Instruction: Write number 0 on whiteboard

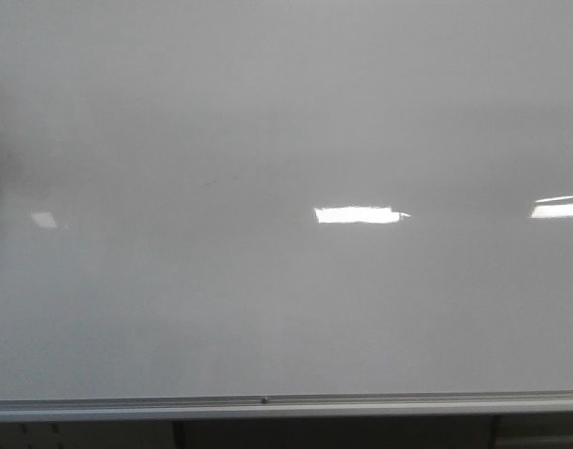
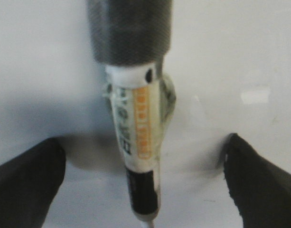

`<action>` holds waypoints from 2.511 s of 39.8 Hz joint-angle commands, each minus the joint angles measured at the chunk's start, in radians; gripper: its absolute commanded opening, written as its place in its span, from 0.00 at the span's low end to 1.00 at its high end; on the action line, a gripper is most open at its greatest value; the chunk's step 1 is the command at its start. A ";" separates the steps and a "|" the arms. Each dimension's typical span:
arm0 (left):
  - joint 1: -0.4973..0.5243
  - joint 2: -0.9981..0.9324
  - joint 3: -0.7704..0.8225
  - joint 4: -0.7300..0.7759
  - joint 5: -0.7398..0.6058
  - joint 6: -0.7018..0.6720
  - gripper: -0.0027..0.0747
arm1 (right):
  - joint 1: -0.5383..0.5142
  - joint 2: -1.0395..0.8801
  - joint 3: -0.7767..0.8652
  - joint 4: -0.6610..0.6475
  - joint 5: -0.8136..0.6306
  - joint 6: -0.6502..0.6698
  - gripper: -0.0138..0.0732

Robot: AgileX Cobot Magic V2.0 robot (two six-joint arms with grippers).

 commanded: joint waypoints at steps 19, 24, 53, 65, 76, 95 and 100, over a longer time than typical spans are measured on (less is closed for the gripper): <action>-0.002 -0.035 -0.034 -0.017 -0.074 -0.002 0.01 | -0.004 0.014 -0.035 0.002 -0.075 0.001 0.67; -0.020 -0.082 -0.034 -0.067 -0.016 -0.002 0.01 | -0.004 0.014 -0.035 0.002 -0.075 0.001 0.67; -0.615 -0.189 -0.215 -0.873 1.014 0.964 0.01 | 0.074 0.299 -0.264 0.321 0.311 -0.183 0.67; -0.615 -0.189 -0.215 -0.959 1.124 1.053 0.01 | 0.115 0.515 -0.419 0.820 0.685 -0.597 0.73; -0.615 -0.189 -0.215 -0.963 1.124 1.055 0.01 | 0.176 0.763 -0.493 1.054 0.876 -0.782 0.82; -0.615 -0.189 -0.215 -0.963 1.124 1.055 0.01 | 0.412 0.989 -0.596 1.058 0.829 -0.795 0.71; -0.615 -0.189 -0.215 -0.963 1.123 1.055 0.01 | 0.425 1.006 -0.596 1.061 0.835 -0.795 0.62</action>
